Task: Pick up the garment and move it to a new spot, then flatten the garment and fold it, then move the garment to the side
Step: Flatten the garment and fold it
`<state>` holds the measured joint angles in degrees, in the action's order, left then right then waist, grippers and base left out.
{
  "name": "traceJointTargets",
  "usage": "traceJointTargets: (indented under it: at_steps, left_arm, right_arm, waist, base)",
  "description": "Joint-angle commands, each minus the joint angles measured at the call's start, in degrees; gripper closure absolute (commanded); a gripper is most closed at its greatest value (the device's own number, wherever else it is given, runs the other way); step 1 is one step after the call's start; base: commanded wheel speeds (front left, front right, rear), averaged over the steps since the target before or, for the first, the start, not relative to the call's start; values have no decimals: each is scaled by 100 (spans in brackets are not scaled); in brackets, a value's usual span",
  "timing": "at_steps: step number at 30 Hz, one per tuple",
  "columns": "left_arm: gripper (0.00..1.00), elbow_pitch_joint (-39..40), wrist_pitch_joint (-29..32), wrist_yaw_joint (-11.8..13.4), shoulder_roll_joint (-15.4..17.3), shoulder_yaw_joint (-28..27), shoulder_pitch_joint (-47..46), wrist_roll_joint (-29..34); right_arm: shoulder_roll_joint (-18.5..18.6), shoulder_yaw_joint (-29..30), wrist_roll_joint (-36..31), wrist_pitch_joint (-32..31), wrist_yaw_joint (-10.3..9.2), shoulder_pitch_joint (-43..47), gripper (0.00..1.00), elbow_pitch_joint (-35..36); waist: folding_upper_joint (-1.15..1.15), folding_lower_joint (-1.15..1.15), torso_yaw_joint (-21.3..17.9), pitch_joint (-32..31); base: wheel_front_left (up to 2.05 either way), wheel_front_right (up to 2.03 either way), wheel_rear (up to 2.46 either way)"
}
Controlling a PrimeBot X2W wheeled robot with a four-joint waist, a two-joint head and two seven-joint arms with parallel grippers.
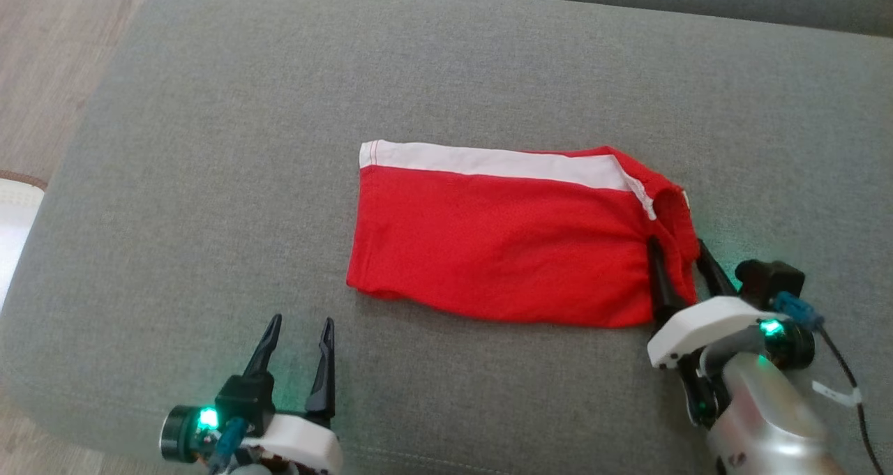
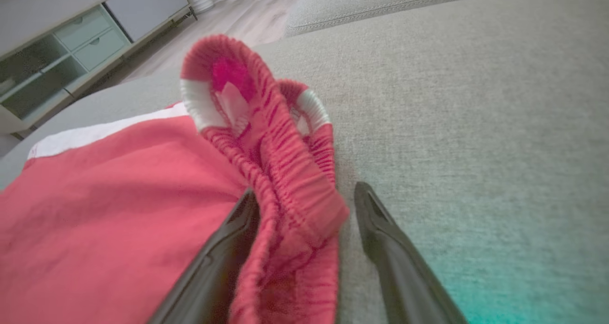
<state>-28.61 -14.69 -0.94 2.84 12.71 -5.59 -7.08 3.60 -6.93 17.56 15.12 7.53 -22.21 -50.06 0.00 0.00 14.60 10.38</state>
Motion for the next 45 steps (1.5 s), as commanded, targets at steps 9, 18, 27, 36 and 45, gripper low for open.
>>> traceJointTargets:
  at_steps: [9,18,27,36,45]
  left_arm:
    - [0,212,-30,23,5,-240,-22,-23]
    - [0,185,-30,-4,4,-153,82,-57]
    - [0,49,-30,-100,4,245,195,-125]
    - [0,-8,-30,-119,4,582,263,-123]
    - [0,-1,-30,-141,4,452,234,62]
  right_arm:
    - [-72,-7,506,-12,-4,-64,100,213]
    - [-72,860,285,-12,-4,118,100,797]
    - [-72,-697,1691,-12,-4,-67,100,1302]
    - [-72,-1651,2164,-12,-4,-436,100,946]
    - [-72,-1832,2253,-12,-4,-555,0,845]
  waist:
    - [0,0,-154,-65]
    - [0,0,-449,-389]
    - [0,0,-158,-648]
    - [0,0,1056,-728]
    - [0,0,1347,-717]
  base:
    - [0,0,0]
    - [0,0,0]
    - [0,0,0]
    - [0,0,0]
    - [0,0,0]
